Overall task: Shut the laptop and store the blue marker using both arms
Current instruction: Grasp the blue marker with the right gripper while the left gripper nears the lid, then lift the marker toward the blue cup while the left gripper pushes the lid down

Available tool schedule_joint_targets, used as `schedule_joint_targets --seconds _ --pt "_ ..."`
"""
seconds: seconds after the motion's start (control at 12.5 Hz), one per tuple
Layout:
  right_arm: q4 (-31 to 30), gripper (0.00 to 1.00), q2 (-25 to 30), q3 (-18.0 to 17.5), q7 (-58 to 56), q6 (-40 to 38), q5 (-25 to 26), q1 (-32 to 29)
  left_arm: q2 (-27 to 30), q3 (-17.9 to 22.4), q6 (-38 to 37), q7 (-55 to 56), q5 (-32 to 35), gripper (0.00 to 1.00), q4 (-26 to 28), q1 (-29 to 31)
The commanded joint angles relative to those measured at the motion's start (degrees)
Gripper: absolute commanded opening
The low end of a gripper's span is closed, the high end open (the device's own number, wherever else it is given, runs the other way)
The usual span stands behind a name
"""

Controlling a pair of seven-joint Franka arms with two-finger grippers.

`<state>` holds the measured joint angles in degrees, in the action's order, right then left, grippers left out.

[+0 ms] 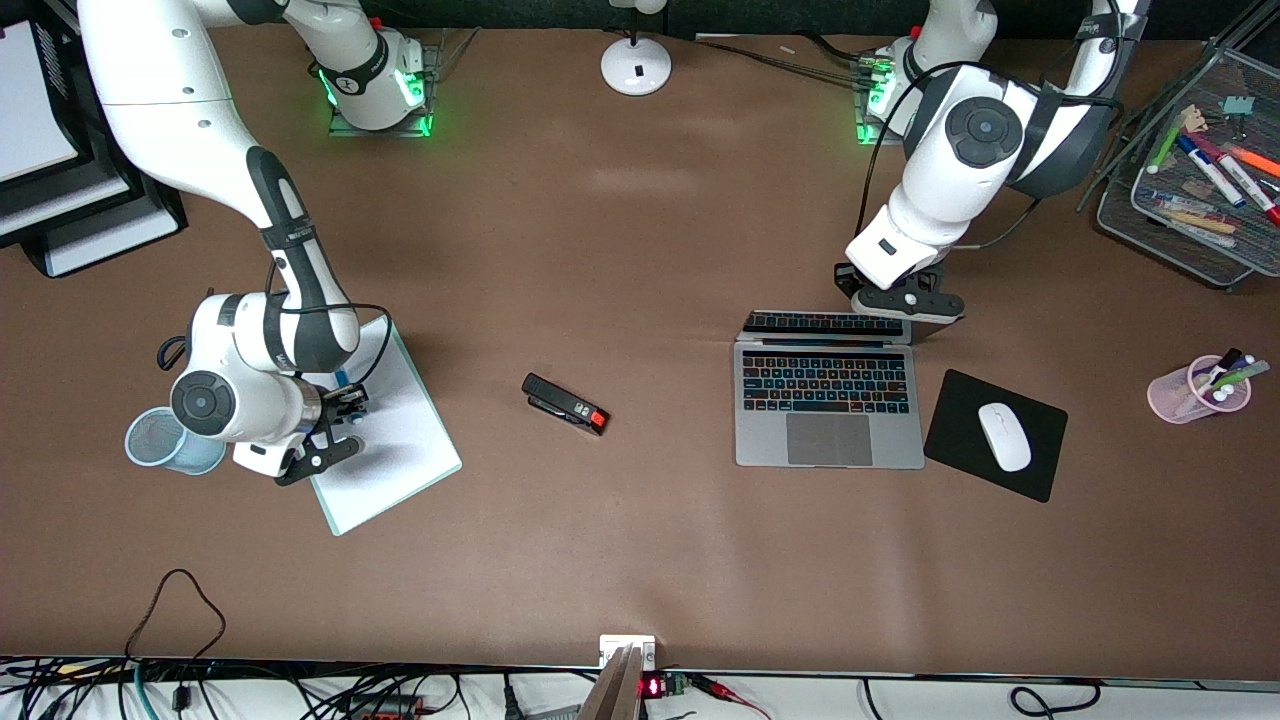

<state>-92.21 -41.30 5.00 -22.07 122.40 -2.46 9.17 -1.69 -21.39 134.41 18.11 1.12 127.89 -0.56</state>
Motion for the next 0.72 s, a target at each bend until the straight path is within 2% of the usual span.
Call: schedule_joint_targets --seconds 0.0,0.16,0.4,0.64 --pt "-0.3 0.41 -0.6 -0.2 -1.1 1.5 -1.3 -0.2 -3.3 -0.3 4.2 1.1 1.4 0.00 -1.6 0.6" --pt "-0.3 0.36 -0.5 -0.2 -1.1 1.4 -1.3 -0.2 -5.6 -0.2 7.5 1.4 1.4 0.00 -1.9 0.6" --pt "-0.3 0.21 -0.5 -0.2 -1.1 1.1 -1.7 -0.2 -7.8 -0.1 8.0 1.4 1.7 0.00 -4.8 0.6" --pt "-0.2 0.10 -0.5 -0.2 -0.9 0.8 -1.7 -0.1 -9.9 0.9 9.5 1.6 4.9 0.00 -6.4 0.7"
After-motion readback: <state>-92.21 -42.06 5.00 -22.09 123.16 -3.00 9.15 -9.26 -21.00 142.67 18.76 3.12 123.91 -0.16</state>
